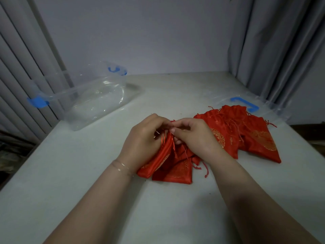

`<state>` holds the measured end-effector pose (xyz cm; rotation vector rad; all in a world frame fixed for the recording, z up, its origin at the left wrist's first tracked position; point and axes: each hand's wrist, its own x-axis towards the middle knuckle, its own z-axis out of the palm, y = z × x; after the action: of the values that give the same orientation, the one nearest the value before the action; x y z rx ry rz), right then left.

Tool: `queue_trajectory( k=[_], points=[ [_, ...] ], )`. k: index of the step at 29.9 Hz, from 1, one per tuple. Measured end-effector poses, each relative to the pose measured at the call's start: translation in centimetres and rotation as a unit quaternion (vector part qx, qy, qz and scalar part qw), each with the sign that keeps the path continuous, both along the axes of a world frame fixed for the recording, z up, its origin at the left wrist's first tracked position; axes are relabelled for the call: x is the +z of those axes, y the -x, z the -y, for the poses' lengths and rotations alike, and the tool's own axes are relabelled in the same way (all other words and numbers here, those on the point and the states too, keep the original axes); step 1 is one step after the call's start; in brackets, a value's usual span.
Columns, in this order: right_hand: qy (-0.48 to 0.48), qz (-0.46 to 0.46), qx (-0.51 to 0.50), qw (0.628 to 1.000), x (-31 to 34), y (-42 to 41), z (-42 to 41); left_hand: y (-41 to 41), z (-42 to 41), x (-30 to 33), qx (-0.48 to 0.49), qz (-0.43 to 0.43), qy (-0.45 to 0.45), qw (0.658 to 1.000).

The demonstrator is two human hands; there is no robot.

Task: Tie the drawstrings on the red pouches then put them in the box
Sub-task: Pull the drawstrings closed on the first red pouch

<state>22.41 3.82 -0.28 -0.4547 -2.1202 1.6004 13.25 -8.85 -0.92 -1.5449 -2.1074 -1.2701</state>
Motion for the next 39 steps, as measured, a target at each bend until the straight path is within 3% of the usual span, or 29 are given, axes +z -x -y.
queue_trajectory(
  k=[6, 13, 15, 17, 20, 26, 28, 30, 33, 36, 39],
  points=[
    [0.075, 0.016, 0.041, 0.996, 0.0, 0.0, -0.8, 0.0, -0.3, -0.2, 0.060, -0.137, 0.015, 0.989],
    [0.100, 0.058, 0.058, 0.992, 0.4, -0.2, -1.1, 0.3, -0.4, -0.4, 0.092, -0.202, 0.028, 0.975],
    [0.060, 0.052, 0.033, 0.996, 0.3, 0.0, -0.8, 0.4, -0.4, -0.4, 0.111, -0.204, 0.038, 0.972],
    [-0.042, 0.048, -0.028, 0.998, 0.2, 0.0, -0.7, 0.6, -0.4, -0.2, 0.116, -0.195, 0.056, 0.972],
    [-0.188, 0.051, -0.078, 0.978, 0.0, -0.1, -0.9, 0.7, -0.3, 0.0, 0.116, -0.176, 0.082, 0.974],
    [-0.343, 0.090, -0.102, 0.929, -0.4, 0.1, -1.4, 0.6, -0.2, 0.4, 0.049, -0.172, 0.109, 0.978],
    [-0.300, 0.087, -0.098, 0.945, -0.6, 0.3, -1.6, 0.6, 0.0, 0.3, 0.029, -0.146, 0.104, 0.983],
    [-0.128, 0.062, -0.080, 0.987, -0.5, 0.5, -1.5, 0.5, 0.3, 0.3, 0.016, -0.127, 0.086, 0.988],
    [0.099, 0.039, -0.054, 0.993, -0.2, 0.7, -1.3, -0.1, 0.1, 0.4, 0.002, -0.144, 0.047, 0.988],
    [0.086, 0.027, 0.005, 0.996, -0.5, 0.8, -1.3, -0.3, -0.4, 0.4, -0.035, -0.140, 0.011, 0.989],
    [-0.006, 0.047, 0.029, 0.998, -0.7, 0.6, -1.4, -0.3, -0.3, 0.4, -0.068, -0.014, -0.016, 0.997]
  ],
)
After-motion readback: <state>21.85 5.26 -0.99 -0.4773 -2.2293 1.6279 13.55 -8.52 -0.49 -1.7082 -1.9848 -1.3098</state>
